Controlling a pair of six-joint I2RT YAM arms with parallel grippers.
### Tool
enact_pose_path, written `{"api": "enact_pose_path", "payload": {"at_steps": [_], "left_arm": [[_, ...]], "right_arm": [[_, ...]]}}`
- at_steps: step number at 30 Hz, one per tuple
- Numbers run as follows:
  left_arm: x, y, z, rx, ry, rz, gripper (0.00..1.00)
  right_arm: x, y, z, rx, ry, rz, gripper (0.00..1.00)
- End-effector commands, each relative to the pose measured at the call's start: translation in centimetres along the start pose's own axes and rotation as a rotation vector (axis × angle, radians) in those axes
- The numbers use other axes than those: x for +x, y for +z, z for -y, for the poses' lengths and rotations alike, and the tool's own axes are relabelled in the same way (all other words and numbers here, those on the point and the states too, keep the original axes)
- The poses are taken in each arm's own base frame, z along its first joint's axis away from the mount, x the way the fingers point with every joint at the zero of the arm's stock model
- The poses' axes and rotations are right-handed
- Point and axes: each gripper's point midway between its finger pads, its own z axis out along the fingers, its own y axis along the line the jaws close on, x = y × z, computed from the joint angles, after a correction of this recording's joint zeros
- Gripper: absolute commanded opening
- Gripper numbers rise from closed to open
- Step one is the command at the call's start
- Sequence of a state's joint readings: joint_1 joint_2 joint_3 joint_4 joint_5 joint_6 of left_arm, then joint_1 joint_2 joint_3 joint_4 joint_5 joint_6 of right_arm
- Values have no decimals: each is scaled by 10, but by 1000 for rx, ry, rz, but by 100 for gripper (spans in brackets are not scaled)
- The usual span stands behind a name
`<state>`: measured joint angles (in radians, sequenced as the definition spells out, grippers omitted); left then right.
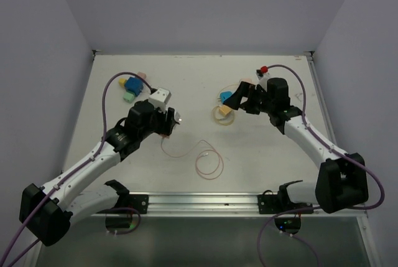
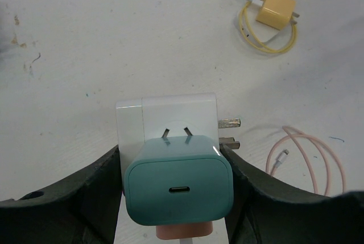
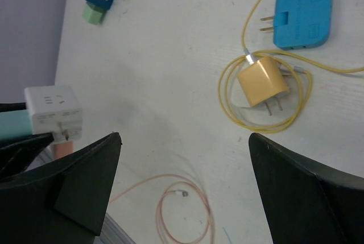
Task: Pull the plug off the socket
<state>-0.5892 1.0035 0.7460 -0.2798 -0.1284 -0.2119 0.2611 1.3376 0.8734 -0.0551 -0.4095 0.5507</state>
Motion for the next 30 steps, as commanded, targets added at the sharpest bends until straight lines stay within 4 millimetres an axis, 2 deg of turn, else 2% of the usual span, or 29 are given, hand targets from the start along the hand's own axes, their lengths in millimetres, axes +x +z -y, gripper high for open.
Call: {"api": "enact_pose_path", "payload": {"at_steps": [1,2,8,13,21,30], "left_arm": [[-38,-9,22,140,55,156,0],[-39,-11,31,187,63,158,0],[-37,-14,55,329,113,150,0],[-30,-16,70,417,164,134,0],[-20,-18,81,477,202,111,0],[-18,-19,83,484,221,116,0]], "right_arm": [[7,-14,-45,-155,51,-15,99],[8,-16,-63,-202,29,-11,99],[29,-14,-122,-341,27,-75,99],[48,-8,-147,-416,25,-152,99],[72,6,-165,-465,13,-246,99],[94,22,-171,-467,11,-334,97]]}}
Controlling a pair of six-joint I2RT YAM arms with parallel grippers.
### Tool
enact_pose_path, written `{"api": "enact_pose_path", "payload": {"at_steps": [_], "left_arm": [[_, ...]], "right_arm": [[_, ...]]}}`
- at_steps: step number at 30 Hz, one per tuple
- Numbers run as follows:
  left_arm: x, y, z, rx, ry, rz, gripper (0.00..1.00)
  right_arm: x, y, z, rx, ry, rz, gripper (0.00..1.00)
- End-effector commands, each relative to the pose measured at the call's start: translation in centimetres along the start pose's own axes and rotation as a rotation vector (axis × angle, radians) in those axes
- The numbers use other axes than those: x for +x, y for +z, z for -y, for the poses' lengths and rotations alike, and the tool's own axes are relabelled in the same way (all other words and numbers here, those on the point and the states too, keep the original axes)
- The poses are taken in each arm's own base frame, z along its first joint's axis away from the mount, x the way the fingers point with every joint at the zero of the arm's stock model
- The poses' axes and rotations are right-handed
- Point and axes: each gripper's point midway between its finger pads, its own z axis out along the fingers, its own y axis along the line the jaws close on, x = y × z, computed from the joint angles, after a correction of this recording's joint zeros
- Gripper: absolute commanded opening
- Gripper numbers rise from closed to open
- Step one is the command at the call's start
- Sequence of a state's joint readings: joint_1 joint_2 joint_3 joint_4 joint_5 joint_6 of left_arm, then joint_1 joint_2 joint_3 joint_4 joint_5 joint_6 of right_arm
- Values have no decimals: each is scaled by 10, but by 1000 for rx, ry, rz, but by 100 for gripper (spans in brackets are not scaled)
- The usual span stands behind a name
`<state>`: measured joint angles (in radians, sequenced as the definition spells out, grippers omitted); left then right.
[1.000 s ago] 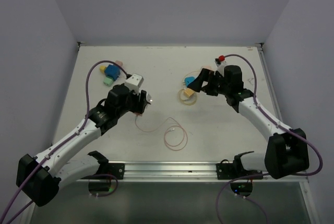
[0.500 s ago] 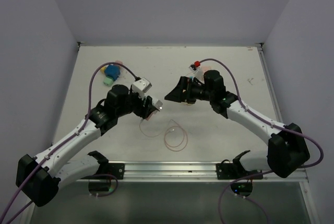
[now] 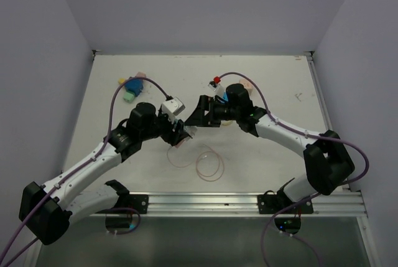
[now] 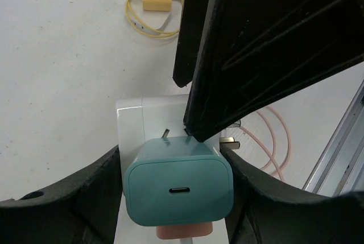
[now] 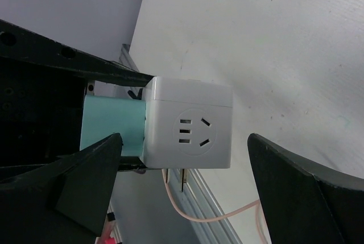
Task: Pull the plug off the socket
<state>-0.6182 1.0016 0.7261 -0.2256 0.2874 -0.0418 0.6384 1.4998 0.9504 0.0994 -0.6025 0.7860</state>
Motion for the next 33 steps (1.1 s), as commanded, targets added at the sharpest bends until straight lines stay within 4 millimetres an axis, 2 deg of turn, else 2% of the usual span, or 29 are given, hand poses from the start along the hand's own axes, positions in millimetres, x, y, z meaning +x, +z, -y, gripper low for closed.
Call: {"api": "enact_pose_path", "payload": {"at_steps": [1,5,6,8,14,15,17,18,21,25,26,27,29,30,33], "left_arm": [[-30,-2,6,31,64,110,0],[-31,-4,5,20,69,121,0],[-32,-5,5,16,72,128,0],[-33,-6,4,12,74,133,0],[-40,-15,-6,-59,76,179,0],[-44,-17,-6,-65,81,198,0],[-44,-19,-8,-82,75,208,0],[-47,-20,-8,-83,76,218,0],[-45,-18,-8,-79,67,211,0],[-44,-17,-7,-74,64,209,0],[-45,-17,-8,-78,56,210,0],[-44,-16,-8,-78,50,206,0],[-43,-16,-8,-78,36,205,0],[-43,-15,-7,-75,33,205,0],[-47,-17,-7,-76,35,221,0]], "right_arm": [[-7,3,-24,-70,-39,0,96],[-3,6,-22,-80,-31,-11,88],[-2,7,-20,-81,-26,-15,81],[-1,8,-20,-90,-18,-15,76],[5,5,-22,-104,-16,-31,51],[5,4,-22,-106,-17,-30,42],[7,2,-24,-116,-18,-37,32],[7,2,-25,-116,-20,-35,20],[7,-1,-28,-124,-26,-33,0],[7,-2,-28,-123,-46,-30,1],[8,-4,-27,-111,-49,-28,7],[6,-4,-23,-93,-60,-15,19],[9,-6,-20,-79,-60,-9,32],[8,-8,-20,-77,-63,-2,47],[10,-10,-20,-73,-42,8,62]]}}
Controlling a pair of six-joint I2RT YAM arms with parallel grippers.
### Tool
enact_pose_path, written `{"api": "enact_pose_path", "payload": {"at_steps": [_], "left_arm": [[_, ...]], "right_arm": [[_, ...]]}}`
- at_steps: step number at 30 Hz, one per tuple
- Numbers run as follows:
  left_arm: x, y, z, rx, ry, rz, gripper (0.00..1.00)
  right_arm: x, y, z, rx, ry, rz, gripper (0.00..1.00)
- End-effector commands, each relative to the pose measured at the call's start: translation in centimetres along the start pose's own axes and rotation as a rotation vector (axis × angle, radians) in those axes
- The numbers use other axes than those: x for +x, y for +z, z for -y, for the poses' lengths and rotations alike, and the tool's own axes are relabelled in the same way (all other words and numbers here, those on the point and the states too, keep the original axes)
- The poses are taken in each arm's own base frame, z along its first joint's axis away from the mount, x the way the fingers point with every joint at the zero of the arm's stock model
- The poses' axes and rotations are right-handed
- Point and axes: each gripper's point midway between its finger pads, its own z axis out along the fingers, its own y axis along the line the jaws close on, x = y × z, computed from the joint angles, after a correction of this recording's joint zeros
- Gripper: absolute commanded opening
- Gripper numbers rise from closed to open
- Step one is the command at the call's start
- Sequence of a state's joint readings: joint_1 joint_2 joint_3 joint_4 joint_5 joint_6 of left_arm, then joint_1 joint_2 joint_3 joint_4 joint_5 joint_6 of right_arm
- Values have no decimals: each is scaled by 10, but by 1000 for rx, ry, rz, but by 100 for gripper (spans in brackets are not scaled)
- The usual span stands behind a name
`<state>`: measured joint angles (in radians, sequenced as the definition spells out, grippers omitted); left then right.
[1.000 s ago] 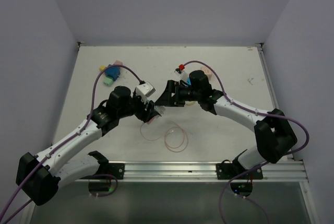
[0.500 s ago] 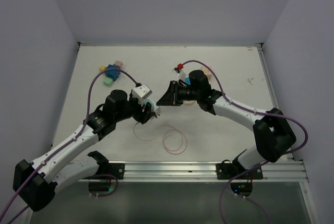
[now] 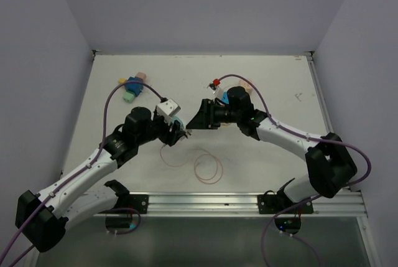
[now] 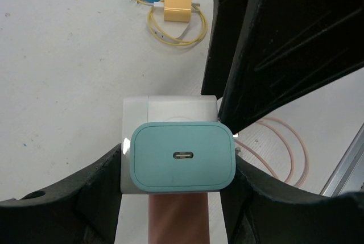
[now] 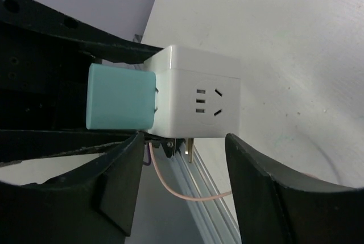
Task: Pull the plug off the socket
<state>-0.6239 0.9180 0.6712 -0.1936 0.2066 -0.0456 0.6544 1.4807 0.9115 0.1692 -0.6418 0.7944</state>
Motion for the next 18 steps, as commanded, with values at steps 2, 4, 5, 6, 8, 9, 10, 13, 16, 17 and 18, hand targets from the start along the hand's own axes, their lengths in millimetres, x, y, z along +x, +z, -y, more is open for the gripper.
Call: {"api": "enact_pose_path", "payload": {"at_steps": [2,4,5,6,8,9,10,13,16,17,18], "left_arm": [[-46,-5,0,-9,12,175,0],[-50,-7,-1,-20,9,195,0],[-51,-8,-1,-23,1,202,0],[-55,-10,-1,-25,-2,219,0],[-54,-10,0,-25,-34,227,0],[-64,-11,0,-24,-42,271,0],[-64,-11,-1,-31,-59,278,0],[-65,-9,-1,-37,-127,295,0],[-65,-9,0,-32,-172,313,0],[-65,-9,1,-30,-186,316,0],[-67,-10,1,-30,-194,324,0]], "right_arm": [[3,-9,-7,-11,-6,28,68],[0,-11,-12,-31,5,48,71],[2,-11,-10,-31,17,52,72],[2,-12,-11,-36,39,62,75],[-4,-14,-16,-60,41,105,78],[-7,-14,-18,-66,60,122,78],[-13,-17,-26,-88,50,156,79],[-28,-24,-30,-95,76,267,83],[-43,-33,-33,-95,100,366,90],[-44,-35,-33,-96,105,387,92],[-50,-37,-32,-93,121,420,94]]}}
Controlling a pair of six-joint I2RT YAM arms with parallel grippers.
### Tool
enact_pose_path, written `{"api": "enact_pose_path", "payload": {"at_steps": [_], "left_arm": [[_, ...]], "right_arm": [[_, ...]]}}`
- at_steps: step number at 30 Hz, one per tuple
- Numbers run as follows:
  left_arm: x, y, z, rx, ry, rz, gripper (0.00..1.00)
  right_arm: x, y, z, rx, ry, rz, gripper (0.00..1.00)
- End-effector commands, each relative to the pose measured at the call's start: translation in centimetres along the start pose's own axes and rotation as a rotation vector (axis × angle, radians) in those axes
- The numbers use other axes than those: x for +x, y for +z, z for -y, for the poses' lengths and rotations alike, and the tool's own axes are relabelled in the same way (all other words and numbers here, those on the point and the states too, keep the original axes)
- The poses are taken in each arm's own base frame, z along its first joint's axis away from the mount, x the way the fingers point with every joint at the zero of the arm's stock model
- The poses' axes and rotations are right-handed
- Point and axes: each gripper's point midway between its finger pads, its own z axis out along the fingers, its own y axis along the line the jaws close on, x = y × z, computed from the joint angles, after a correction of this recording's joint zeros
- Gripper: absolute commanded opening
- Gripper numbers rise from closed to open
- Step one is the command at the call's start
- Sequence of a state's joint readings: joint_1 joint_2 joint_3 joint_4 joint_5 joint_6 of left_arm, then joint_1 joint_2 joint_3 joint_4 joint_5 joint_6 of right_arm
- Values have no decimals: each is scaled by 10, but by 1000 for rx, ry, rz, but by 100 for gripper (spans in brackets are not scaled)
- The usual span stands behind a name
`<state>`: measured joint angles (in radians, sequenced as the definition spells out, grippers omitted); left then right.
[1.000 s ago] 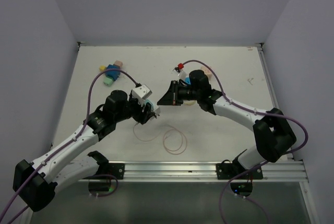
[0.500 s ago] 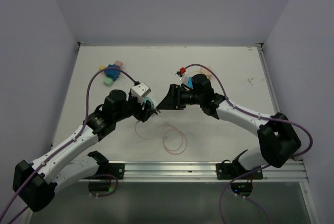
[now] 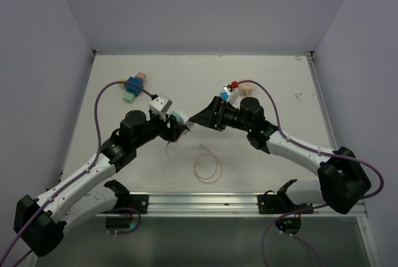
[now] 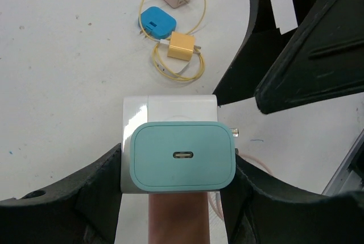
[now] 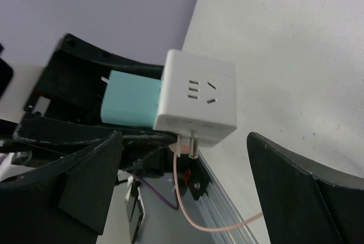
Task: Pull the plug off the socket
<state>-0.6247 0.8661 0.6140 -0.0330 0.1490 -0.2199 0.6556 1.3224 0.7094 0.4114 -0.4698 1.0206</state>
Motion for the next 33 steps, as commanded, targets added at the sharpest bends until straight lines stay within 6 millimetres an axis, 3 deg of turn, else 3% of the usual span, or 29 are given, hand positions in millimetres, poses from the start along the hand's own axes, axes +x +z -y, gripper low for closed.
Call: {"api": "enact_pose_path", "payload": {"at_steps": [1,16,33], "left_arm": [[-42,-3,8,11,-59,172,0],[-53,2,20,-35,-142,225,0],[-46,12,20,-86,-231,260,0]], "right_arm": [[-37,-5,-30,-83,10,193,95],[-32,14,-17,-14,59,282,98],[-19,20,-11,-14,106,277,80]]}}
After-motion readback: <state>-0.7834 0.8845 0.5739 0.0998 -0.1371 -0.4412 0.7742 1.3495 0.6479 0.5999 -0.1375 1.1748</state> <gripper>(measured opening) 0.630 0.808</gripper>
